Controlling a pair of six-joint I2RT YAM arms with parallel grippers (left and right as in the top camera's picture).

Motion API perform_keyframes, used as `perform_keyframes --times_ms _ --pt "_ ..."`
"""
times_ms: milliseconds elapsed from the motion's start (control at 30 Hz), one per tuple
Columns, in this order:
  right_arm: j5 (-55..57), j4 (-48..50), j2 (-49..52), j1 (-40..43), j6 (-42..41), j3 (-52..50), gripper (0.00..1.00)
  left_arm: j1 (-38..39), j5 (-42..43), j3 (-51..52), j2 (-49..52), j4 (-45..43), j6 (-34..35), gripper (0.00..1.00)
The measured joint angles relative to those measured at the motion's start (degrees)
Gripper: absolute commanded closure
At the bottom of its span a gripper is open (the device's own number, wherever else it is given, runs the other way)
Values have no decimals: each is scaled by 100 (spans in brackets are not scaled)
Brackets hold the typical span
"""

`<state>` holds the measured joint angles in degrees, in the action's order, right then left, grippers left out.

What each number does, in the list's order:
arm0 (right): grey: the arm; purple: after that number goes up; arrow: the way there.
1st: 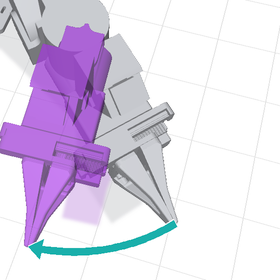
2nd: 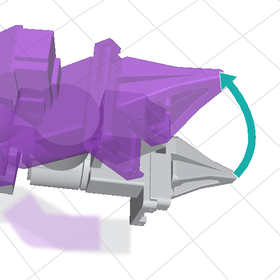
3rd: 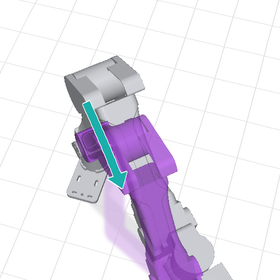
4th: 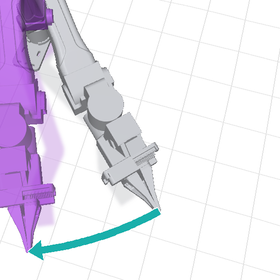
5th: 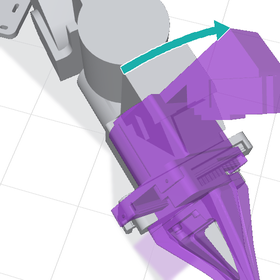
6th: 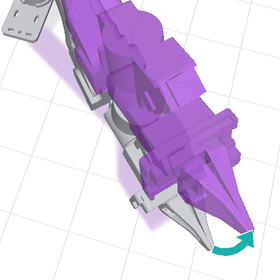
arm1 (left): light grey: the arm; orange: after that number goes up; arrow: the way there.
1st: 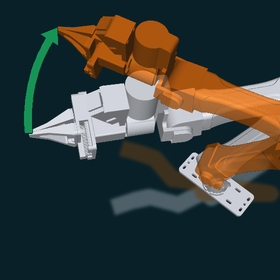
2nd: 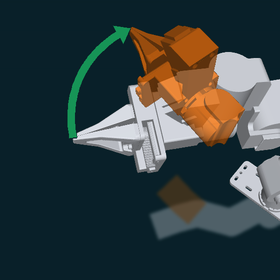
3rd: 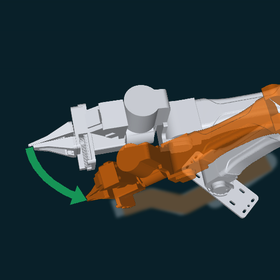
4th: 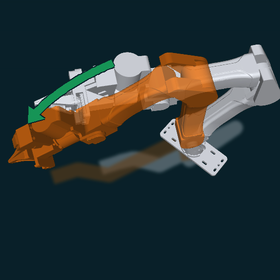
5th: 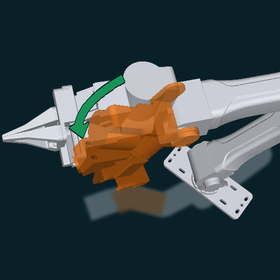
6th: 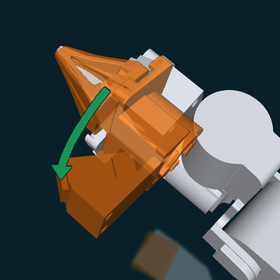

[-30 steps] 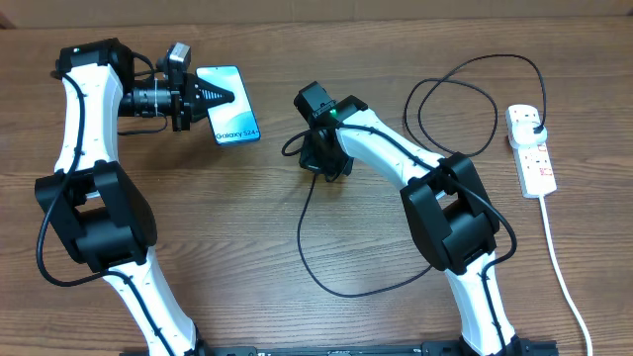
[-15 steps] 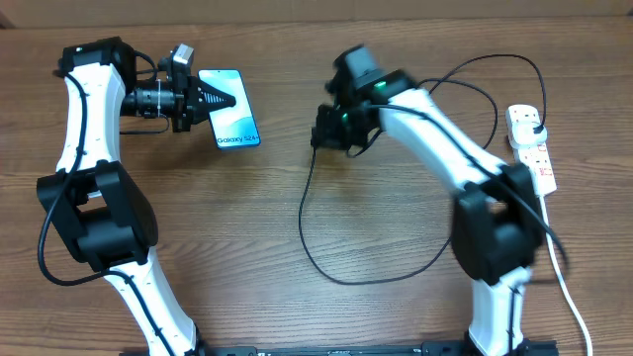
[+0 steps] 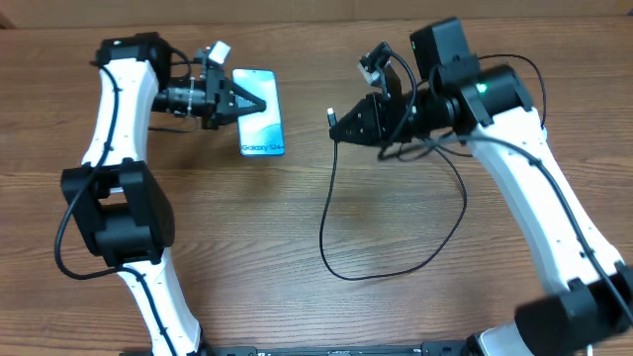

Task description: Plug charger to phone and switch on socket

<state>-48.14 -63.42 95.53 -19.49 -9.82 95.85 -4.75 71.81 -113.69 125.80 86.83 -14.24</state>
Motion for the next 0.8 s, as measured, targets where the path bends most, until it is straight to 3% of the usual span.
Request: perform_keyframes --times_ms 400,800 --pt "-940 2450 -791 -17 -763 -2669 96 140 1196 0 0 -201 -424 96" --pt "-907 3593 -793 -702 -1716 -2763 96 140 1495 0 0 -284 -372 96"
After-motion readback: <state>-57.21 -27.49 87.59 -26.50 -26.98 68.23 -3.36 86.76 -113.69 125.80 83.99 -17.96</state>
